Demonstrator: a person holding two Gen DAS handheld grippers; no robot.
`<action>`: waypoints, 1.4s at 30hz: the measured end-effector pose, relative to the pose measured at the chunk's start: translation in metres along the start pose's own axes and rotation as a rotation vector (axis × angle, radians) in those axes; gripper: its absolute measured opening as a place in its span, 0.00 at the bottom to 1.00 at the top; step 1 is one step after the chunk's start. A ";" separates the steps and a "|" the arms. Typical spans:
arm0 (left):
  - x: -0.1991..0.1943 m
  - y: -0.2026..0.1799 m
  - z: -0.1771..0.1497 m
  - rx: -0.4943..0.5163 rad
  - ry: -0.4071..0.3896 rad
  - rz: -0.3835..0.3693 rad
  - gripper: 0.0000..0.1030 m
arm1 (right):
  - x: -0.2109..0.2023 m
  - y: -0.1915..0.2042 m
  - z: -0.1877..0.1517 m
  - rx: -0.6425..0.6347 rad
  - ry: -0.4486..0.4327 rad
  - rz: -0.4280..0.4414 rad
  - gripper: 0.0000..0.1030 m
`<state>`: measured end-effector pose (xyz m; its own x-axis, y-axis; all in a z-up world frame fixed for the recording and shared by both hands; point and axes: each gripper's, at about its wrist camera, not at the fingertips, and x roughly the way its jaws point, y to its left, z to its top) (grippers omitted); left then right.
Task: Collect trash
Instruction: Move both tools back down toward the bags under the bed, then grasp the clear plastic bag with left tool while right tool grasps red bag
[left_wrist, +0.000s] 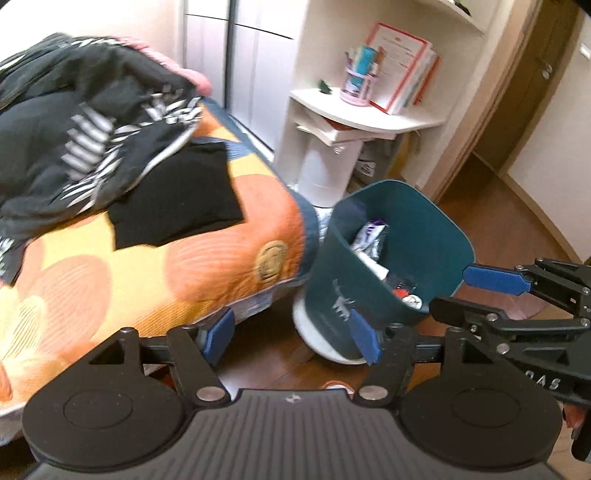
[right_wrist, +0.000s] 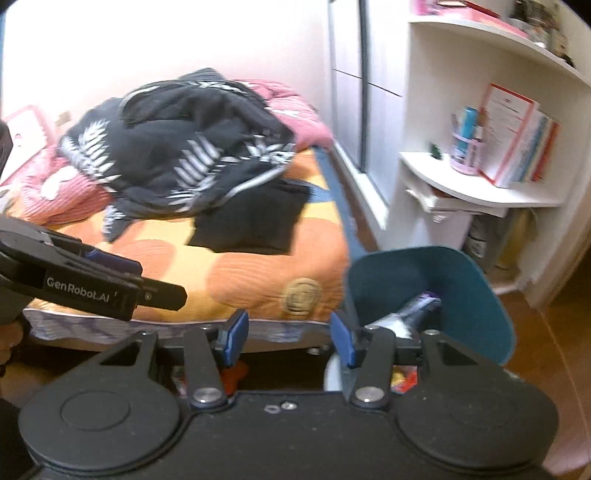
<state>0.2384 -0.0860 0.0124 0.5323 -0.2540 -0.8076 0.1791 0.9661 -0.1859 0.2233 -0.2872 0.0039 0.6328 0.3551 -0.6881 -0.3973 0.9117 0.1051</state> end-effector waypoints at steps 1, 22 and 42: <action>-0.006 0.008 -0.005 -0.008 -0.002 0.005 0.67 | 0.000 0.008 0.001 -0.004 0.000 0.014 0.48; 0.024 0.195 -0.124 -0.292 0.048 0.215 0.96 | 0.136 0.120 -0.049 0.004 0.213 0.162 0.49; 0.232 0.254 -0.212 -0.202 0.329 0.247 0.96 | 0.378 0.115 -0.139 0.118 0.447 0.082 0.48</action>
<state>0.2319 0.1097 -0.3413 0.2414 -0.0180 -0.9703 -0.1023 0.9938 -0.0438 0.3247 -0.0766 -0.3442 0.2435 0.3266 -0.9133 -0.3394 0.9108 0.2352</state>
